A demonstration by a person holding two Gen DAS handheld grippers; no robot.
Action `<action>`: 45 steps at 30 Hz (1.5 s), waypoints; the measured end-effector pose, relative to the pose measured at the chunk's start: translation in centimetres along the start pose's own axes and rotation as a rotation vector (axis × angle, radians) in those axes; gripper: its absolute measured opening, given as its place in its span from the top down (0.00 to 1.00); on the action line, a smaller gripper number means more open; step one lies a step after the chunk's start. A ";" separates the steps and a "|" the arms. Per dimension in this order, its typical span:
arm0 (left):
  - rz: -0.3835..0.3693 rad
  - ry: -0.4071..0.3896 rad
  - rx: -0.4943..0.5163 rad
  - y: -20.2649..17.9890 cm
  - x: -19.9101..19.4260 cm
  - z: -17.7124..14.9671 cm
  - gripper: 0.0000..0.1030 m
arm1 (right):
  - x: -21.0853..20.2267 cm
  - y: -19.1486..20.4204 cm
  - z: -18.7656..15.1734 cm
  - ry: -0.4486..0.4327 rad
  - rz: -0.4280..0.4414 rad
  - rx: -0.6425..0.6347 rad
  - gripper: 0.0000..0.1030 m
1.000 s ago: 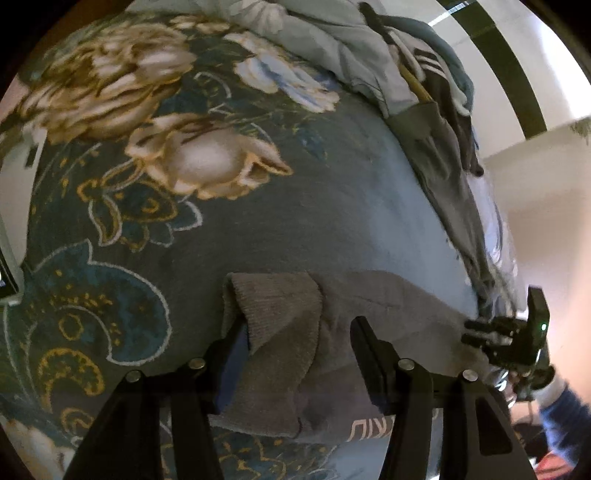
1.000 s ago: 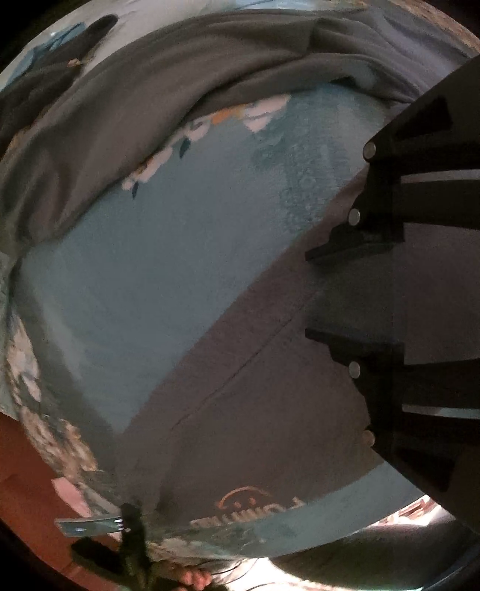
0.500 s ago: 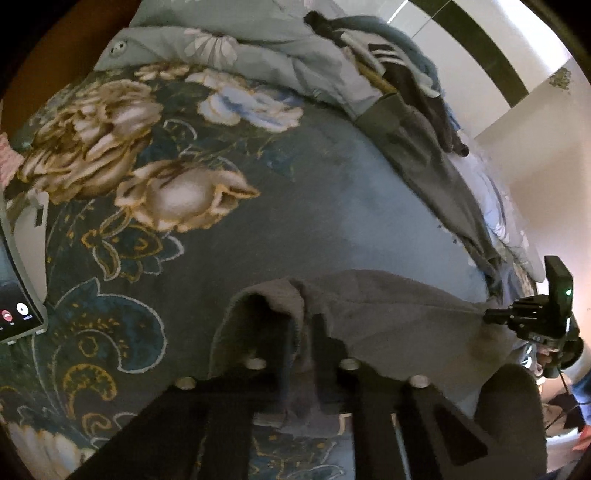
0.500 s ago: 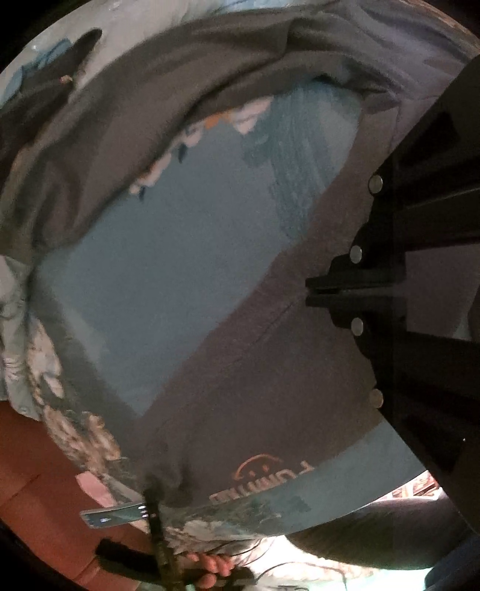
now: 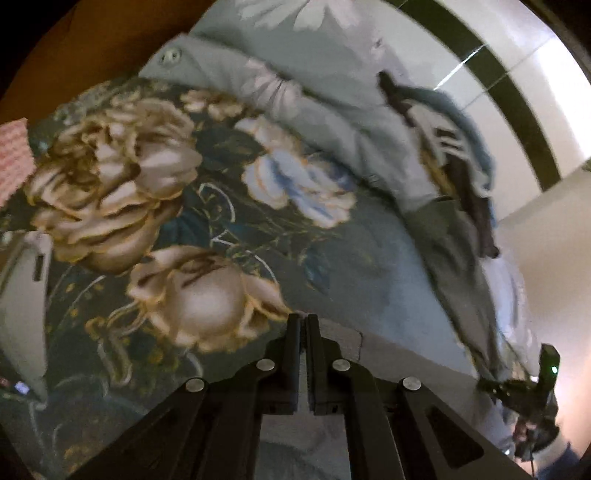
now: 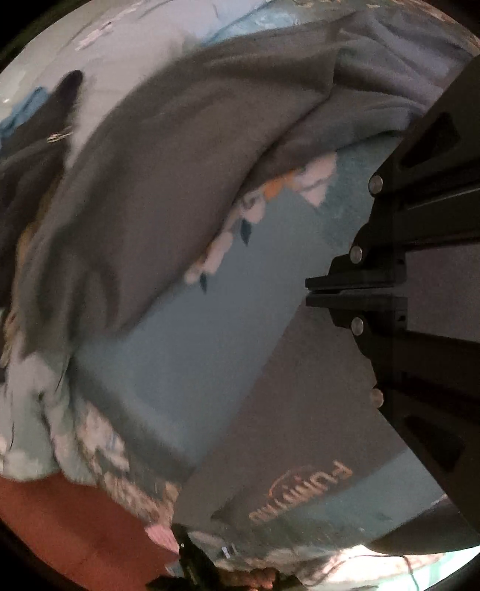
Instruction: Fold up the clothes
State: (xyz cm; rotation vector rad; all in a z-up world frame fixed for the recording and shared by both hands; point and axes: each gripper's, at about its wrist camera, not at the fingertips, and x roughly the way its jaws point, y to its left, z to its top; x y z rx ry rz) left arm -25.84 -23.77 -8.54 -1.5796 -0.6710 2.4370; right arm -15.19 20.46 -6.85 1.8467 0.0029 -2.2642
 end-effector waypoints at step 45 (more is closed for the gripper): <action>0.001 0.007 -0.568 -0.3 0.9 -11.7 0.85 | -12.1 -22.3 -39.4 -0.455 0.300 1.304 0.52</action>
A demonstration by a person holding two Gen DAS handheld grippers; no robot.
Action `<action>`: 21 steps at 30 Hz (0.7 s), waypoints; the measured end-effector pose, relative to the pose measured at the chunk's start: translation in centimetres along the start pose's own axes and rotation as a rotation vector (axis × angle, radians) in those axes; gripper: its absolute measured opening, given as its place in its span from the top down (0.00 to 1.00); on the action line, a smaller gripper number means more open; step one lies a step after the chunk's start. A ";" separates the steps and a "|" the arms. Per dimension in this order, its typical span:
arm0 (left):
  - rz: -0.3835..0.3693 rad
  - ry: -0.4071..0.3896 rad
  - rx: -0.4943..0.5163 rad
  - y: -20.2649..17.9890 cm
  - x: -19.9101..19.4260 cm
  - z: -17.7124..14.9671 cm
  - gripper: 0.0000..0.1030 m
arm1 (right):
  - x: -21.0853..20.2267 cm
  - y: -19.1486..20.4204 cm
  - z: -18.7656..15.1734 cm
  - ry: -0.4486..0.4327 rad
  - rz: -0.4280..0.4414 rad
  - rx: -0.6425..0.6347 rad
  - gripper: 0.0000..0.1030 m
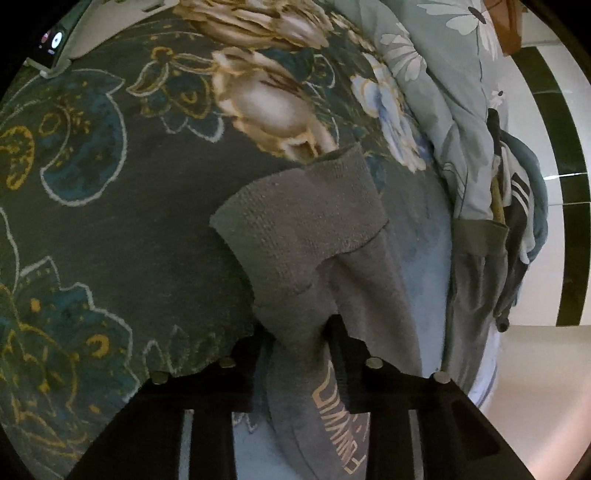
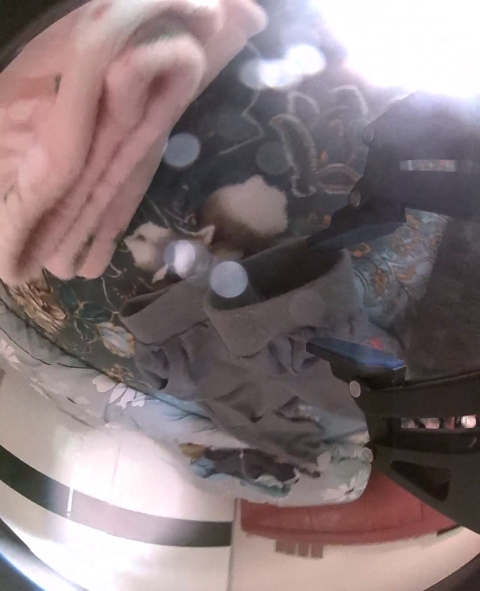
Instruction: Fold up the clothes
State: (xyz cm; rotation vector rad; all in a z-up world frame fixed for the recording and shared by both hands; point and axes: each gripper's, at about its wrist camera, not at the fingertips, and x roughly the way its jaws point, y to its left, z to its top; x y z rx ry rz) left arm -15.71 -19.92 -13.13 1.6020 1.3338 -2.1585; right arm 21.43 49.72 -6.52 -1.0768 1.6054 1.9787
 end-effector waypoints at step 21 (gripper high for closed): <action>-0.143 -0.192 0.247 -3.1 -11.1 -1.7 0.96 | -5.8 2.2 -0.3 -0.122 -0.157 -0.244 0.96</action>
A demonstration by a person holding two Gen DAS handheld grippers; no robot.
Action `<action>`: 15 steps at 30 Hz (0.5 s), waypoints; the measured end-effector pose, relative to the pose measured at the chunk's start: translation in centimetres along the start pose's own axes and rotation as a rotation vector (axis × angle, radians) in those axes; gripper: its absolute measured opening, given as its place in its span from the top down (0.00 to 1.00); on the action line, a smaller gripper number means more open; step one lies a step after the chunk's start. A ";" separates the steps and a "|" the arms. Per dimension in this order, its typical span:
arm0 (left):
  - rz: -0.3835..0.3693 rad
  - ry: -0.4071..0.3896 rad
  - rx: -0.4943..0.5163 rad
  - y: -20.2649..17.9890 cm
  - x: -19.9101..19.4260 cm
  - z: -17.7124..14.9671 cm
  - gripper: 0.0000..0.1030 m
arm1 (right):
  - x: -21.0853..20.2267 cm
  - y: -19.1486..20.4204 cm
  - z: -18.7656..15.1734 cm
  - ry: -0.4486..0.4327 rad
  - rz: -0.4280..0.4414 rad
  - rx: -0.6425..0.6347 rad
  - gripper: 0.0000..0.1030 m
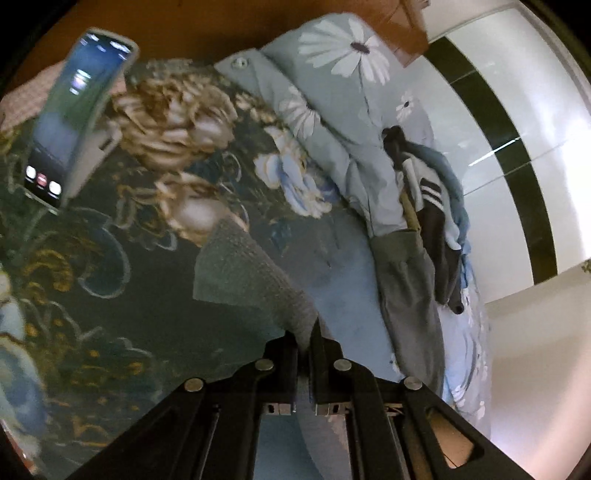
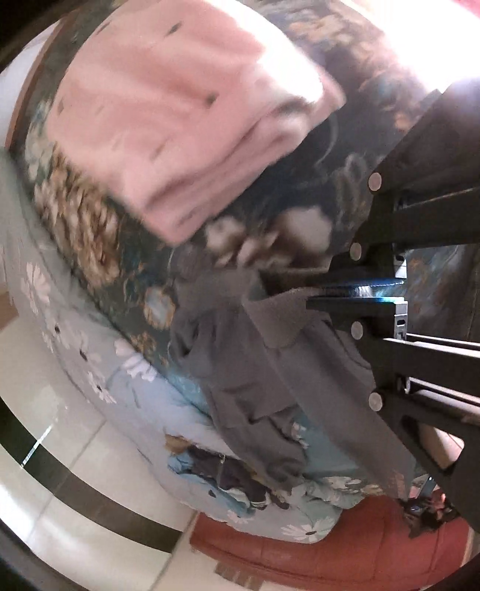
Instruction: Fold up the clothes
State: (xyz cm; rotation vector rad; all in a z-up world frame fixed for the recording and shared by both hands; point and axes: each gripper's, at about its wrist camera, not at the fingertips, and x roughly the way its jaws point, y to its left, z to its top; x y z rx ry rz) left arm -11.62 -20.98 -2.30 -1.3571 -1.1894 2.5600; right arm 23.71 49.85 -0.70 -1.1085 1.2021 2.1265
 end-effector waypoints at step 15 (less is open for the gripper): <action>0.153 0.042 -0.086 6.0 1.6 -2.1 0.96 | 0.5 -7.1 -4.4 0.071 0.166 0.177 0.62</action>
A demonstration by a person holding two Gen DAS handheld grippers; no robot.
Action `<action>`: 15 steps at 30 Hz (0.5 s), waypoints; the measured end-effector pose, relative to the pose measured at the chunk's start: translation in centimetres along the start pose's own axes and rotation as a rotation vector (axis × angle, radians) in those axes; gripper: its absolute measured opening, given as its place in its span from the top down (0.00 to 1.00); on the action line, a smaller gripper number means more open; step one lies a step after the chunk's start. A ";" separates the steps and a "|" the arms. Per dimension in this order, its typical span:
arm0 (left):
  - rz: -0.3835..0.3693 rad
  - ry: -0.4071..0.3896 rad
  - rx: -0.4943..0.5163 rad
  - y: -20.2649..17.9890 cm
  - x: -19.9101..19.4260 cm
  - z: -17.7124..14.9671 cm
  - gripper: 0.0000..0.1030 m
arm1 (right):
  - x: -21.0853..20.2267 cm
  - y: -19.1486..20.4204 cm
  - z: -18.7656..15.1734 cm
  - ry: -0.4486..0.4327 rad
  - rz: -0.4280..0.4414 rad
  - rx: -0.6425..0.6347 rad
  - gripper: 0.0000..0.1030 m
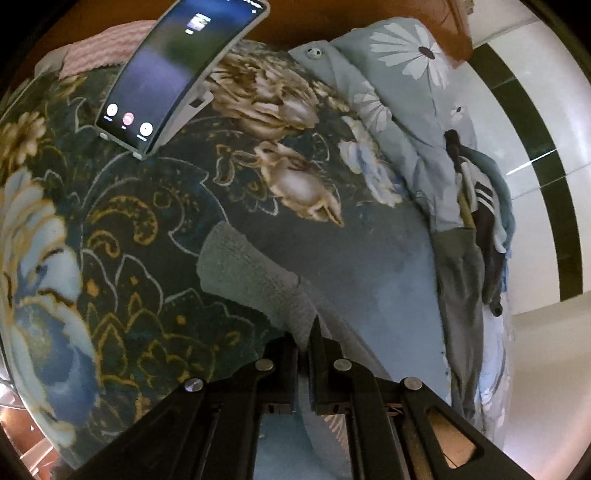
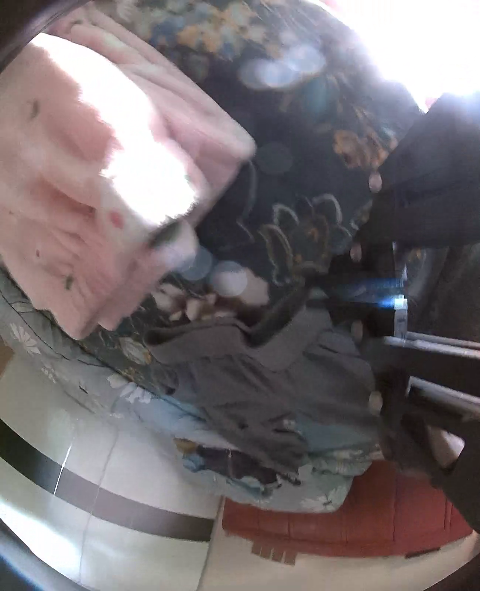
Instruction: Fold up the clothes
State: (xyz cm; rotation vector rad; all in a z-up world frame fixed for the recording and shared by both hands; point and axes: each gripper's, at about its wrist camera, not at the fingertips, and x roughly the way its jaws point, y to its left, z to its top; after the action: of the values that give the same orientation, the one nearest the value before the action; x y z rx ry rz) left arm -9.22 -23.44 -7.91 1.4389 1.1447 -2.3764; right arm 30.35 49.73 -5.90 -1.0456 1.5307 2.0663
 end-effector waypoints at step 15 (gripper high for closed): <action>-0.026 0.017 -0.005 -0.6 -0.4 0.3 0.96 | 6.0 0.0 -1.6 -0.002 0.023 0.180 0.37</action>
State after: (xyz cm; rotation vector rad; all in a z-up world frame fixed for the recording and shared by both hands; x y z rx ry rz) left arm -9.48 -23.26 -7.19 1.4537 1.1796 -2.3813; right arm 26.97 47.49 -10.56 -0.9621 1.6987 1.9019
